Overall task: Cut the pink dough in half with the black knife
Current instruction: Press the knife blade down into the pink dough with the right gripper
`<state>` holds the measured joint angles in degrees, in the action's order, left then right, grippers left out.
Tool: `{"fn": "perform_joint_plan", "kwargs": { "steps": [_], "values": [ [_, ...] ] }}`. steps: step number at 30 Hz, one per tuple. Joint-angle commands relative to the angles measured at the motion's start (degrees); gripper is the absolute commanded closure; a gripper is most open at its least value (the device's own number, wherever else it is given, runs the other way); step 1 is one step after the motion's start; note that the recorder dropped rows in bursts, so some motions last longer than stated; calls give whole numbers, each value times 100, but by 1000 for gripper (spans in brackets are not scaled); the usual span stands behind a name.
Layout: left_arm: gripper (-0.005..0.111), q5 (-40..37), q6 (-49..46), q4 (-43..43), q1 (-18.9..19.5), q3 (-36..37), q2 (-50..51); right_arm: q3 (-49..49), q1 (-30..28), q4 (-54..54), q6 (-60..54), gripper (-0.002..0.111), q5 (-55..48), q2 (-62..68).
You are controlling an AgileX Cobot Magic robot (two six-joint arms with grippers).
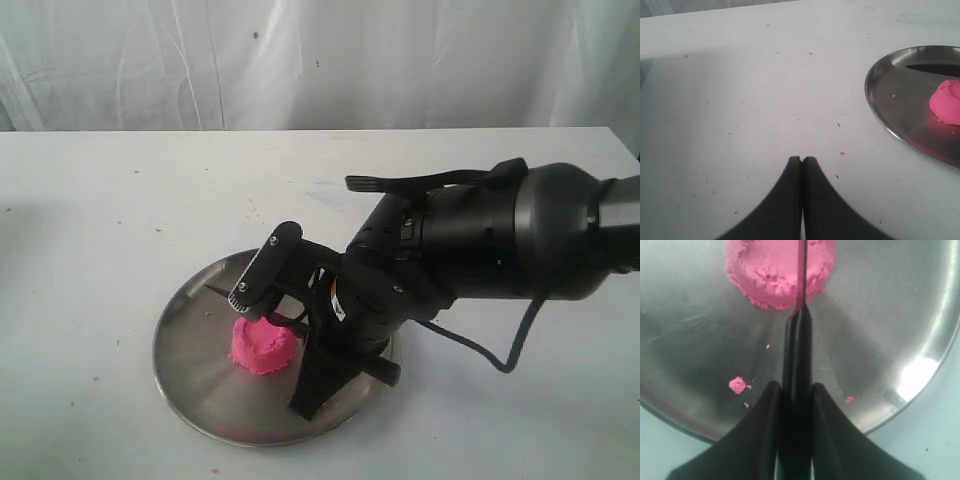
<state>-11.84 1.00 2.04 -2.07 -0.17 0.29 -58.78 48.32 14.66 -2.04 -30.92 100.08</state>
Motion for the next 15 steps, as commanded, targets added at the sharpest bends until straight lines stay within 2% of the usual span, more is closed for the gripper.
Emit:
{"fn": "perform_joint_plan", "kwargs": {
  "steps": [1, 15],
  "values": [
    [107, -21, 34, 21, 21, 17, -29, 22, -37, 36, 35, 108, -58, 116],
    [107, -21, 34, 21, 21, 17, -29, 22, -37, 25, 77, 108, -238, 384]
  ]
}}
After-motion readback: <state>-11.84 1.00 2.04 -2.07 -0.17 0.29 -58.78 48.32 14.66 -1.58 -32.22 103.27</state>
